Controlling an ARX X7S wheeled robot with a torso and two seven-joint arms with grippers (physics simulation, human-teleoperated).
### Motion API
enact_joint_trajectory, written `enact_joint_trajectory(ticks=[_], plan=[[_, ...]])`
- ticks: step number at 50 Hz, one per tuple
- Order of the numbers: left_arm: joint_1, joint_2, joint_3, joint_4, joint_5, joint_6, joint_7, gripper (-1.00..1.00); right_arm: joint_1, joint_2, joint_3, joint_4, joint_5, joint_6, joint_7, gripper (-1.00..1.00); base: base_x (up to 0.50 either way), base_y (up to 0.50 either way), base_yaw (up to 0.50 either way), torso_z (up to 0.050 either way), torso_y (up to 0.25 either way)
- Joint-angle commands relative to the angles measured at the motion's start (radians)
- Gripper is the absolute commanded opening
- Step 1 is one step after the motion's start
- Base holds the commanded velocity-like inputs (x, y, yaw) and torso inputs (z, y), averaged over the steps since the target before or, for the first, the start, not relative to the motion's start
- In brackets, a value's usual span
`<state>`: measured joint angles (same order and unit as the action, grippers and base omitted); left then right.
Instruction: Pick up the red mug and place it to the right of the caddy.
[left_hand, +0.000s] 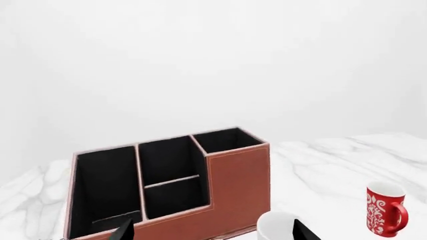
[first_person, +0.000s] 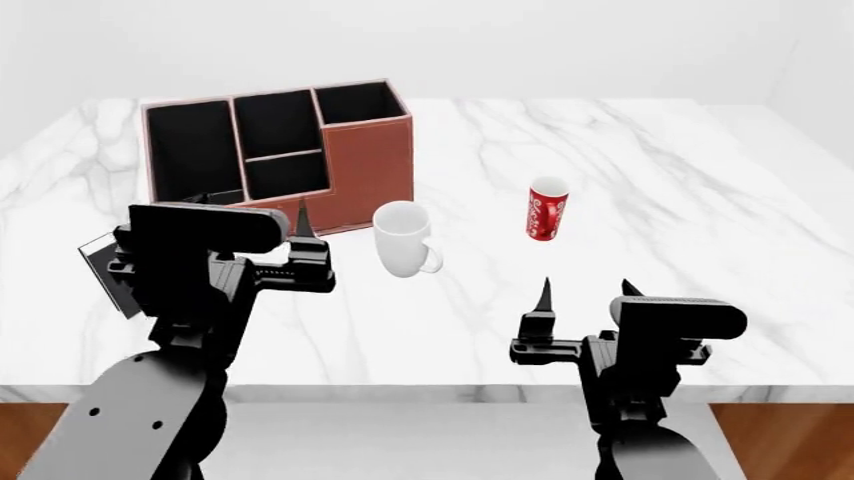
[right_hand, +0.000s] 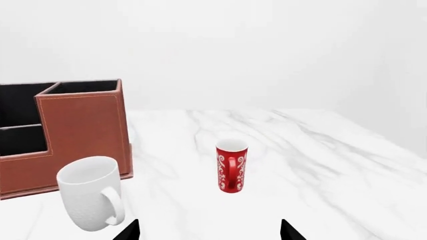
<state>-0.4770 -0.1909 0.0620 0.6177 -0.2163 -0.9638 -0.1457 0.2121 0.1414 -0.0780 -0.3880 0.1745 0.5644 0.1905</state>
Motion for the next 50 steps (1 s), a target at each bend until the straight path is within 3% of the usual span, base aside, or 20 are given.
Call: enact_joint_trajectory(ticks=[1,50], plan=[[-0.169,-0.027,-0.021,0.156,-0.050,-0.279,-0.005,1.00,0.071,0.013,-0.001,-0.096,0.031,0.163,0.027,1.00,0.00,0.00,0.00,0.000,0.000],[-0.146,-0.050,0.006,0.133,-0.057,-0.233,-0.025,1.00,0.064,0.040,-0.017,-0.065,0.064,0.114,0.039,1.00,0.49,0.00,0.00,0.000,0.001]])
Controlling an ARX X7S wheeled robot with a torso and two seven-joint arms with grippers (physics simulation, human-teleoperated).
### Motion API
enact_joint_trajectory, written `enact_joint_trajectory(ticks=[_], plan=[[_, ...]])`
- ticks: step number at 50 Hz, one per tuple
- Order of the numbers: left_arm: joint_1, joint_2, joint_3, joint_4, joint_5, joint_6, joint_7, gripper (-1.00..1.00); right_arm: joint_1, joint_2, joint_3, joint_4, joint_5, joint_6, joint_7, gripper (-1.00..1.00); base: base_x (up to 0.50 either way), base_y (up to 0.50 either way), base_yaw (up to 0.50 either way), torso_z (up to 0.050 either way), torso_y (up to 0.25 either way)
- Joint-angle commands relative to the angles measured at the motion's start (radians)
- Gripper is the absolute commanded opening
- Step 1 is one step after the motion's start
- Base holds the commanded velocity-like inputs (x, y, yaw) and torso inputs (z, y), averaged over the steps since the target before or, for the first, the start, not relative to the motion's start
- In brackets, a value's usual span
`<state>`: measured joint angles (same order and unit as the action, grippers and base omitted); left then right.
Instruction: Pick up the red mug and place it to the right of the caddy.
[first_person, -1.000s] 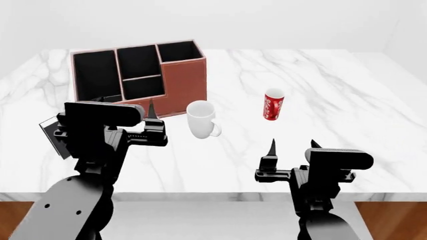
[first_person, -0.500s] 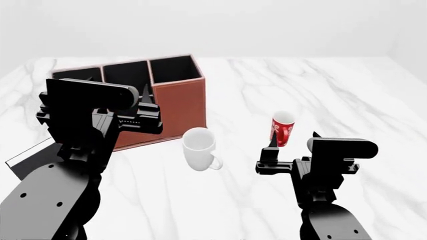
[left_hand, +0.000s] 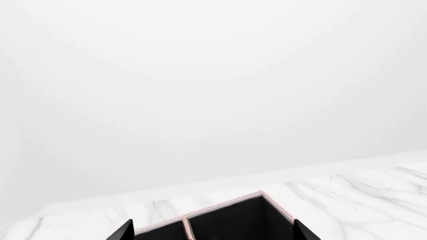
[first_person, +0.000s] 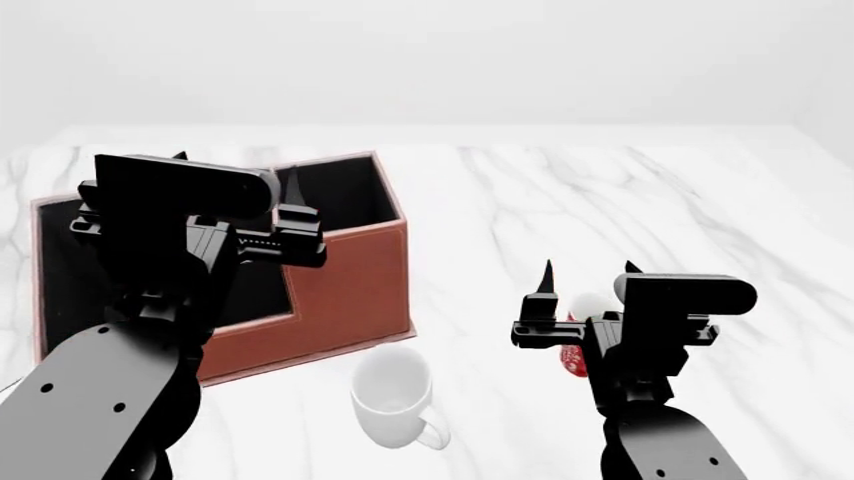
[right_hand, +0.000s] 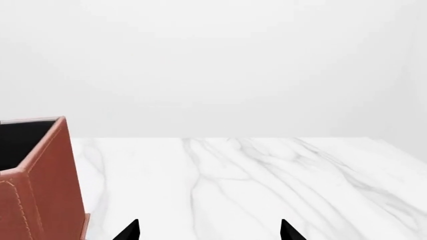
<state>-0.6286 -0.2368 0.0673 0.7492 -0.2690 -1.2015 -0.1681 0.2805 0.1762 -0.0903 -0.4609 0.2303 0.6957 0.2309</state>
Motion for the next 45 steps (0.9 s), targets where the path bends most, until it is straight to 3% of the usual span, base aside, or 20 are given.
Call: enact_joint_trajectory(ticks=[1,14,28,45], plan=[[0.006,-0.004,0.000,0.002,-0.005,0.005,-0.003,1.00,-0.008,0.006,-0.003,0.007,0.012,-0.028,-0.007,1.00,0.50,0.00,0.00,0.000,0.000],[0.013,-0.013,0.003,0.005,-0.010,0.006,-0.005,1.00,-0.048,0.023,0.016,0.000,0.014,-0.039,0.011,1.00,0.00,0.00,0.00,0.000,0.001],[0.014,-0.018,0.000,0.013,-0.016,0.002,-0.013,1.00,-0.312,0.094,0.067,-0.061,0.011,-0.165,-0.016,1.00,0.00,0.00,0.00,0.000,0.000],[0.021,-0.024,-0.001,0.015,-0.021,0.007,-0.019,1.00,-0.308,0.087,0.049,0.064,-0.002,-0.217,-0.021,1.00,0.00,0.00,0.00,0.000,0.000]])
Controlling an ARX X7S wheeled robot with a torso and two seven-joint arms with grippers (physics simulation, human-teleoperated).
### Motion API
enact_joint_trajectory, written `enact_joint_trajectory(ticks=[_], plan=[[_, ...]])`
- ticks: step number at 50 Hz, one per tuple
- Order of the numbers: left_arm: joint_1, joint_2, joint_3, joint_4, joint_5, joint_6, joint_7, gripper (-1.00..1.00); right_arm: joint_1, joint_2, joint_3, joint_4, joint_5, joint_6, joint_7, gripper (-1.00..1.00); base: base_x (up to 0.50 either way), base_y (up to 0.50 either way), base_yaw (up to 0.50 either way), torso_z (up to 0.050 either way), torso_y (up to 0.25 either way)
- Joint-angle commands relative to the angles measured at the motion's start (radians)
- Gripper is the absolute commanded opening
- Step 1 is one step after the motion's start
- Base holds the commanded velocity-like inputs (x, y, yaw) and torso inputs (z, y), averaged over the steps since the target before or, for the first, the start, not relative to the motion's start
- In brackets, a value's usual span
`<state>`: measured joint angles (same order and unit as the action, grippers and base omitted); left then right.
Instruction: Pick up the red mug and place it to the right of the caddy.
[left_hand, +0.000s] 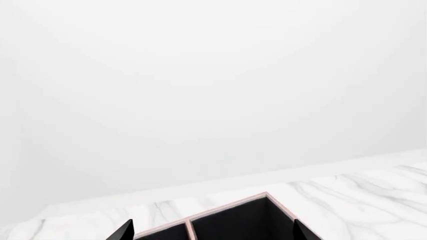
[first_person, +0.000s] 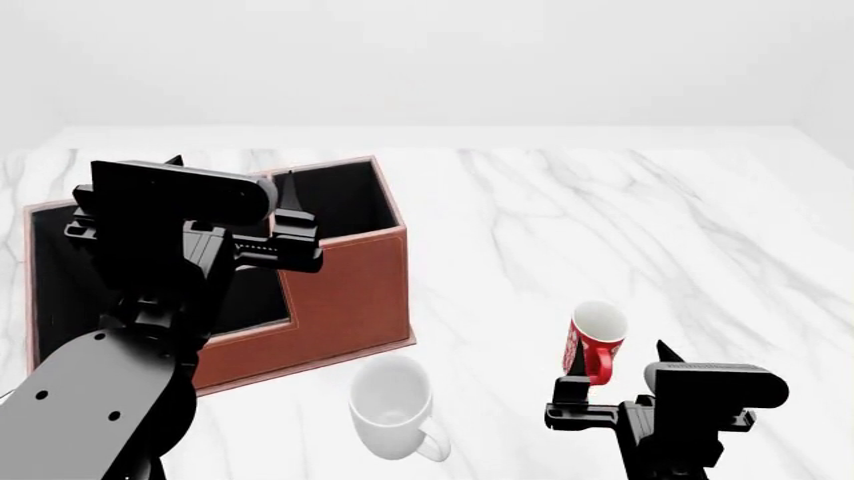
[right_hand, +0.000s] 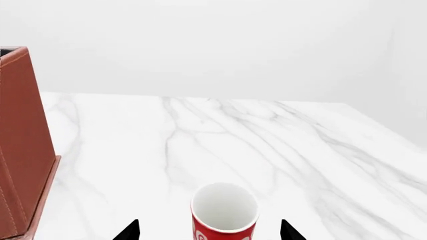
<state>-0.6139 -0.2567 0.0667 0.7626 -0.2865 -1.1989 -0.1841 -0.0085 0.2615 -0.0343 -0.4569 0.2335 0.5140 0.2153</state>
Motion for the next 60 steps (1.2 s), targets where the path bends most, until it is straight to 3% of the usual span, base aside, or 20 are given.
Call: enact_joint_trajectory(ticks=[1,60], plan=[[0.008,-0.004,-0.001,0.001,-0.004,0.006,-0.003,1.00,-0.018,0.001,-0.009,0.063,-0.005,-0.036,-0.006,1.00,0.00,0.00,0.00,0.000,0.000],[0.010,-0.019,0.009,-0.007,-0.026,0.009,-0.025,1.00,0.155,-0.018,-0.064,0.424,-0.039,-0.084,0.011,1.00,0.00,0.00,0.00,0.000,0.000]])
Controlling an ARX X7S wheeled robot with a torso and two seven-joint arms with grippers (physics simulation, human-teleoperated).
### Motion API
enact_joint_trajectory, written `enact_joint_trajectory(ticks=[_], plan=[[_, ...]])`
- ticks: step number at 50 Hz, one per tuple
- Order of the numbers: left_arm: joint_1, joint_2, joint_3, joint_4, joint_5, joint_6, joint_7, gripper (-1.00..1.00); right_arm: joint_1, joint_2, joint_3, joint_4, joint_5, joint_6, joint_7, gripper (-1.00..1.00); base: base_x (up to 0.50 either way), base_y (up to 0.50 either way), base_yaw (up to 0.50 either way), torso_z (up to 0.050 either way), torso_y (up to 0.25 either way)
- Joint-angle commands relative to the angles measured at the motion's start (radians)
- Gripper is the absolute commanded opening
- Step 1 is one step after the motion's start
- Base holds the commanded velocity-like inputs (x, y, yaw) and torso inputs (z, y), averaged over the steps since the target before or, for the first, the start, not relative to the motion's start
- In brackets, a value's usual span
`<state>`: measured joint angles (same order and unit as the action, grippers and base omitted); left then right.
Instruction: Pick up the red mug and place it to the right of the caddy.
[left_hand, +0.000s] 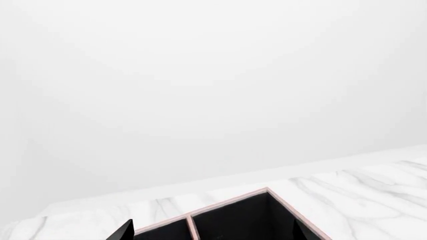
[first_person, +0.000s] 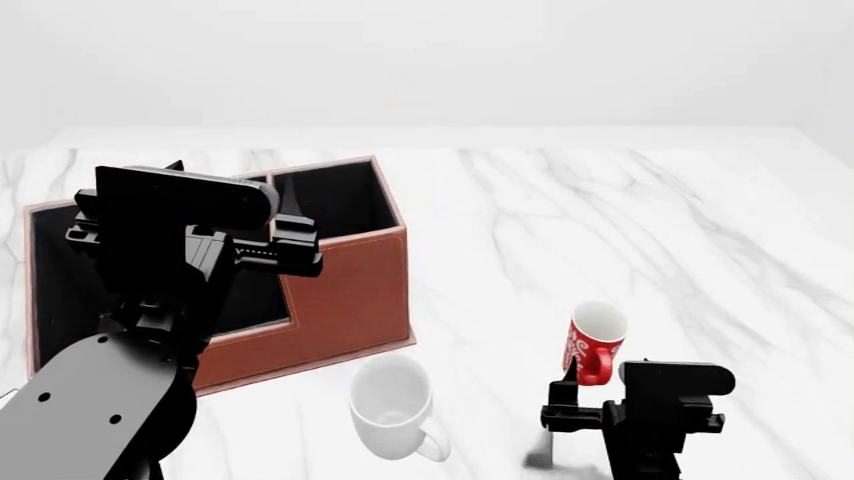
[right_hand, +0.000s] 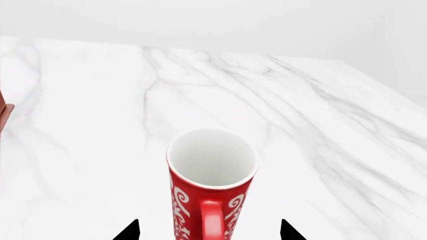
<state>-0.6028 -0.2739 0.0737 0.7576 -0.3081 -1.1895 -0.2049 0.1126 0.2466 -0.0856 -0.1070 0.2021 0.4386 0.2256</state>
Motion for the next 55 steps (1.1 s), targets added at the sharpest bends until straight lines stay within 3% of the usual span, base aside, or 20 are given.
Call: enact_joint_trajectory(ticks=[1,13,14,37,55], plan=[[-0.002,-0.002,0.003,-0.002,-0.004,0.001,-0.004,1.00,0.037,-0.003,-0.013,0.080,-0.007,-0.009,0.000,1.00,0.00,0.00,0.00,0.000,0.000],[0.003,-0.006,0.003,-0.007,-0.008,0.008,-0.007,1.00,0.068,-0.008,-0.022,0.160,-0.013,-0.028,0.001,1.00,0.00,0.00,0.00,0.000,0.000],[0.004,-0.006,0.003,-0.006,-0.009,0.009,-0.008,1.00,0.067,-0.007,-0.023,0.164,-0.015,-0.037,0.001,-1.00,0.00,0.00,0.00,0.000,0.000],[0.009,-0.012,0.001,0.000,-0.018,0.008,-0.017,1.00,0.067,0.003,-0.027,0.137,-0.008,-0.036,0.010,-1.00,0.00,0.00,0.00,0.000,0.000],[0.000,-0.016,0.006,-0.008,-0.024,0.009,-0.022,1.00,0.167,0.053,-0.079,-0.130,-0.027,0.048,0.002,-1.00,0.00,0.00,0.00,0.000,0.001]])
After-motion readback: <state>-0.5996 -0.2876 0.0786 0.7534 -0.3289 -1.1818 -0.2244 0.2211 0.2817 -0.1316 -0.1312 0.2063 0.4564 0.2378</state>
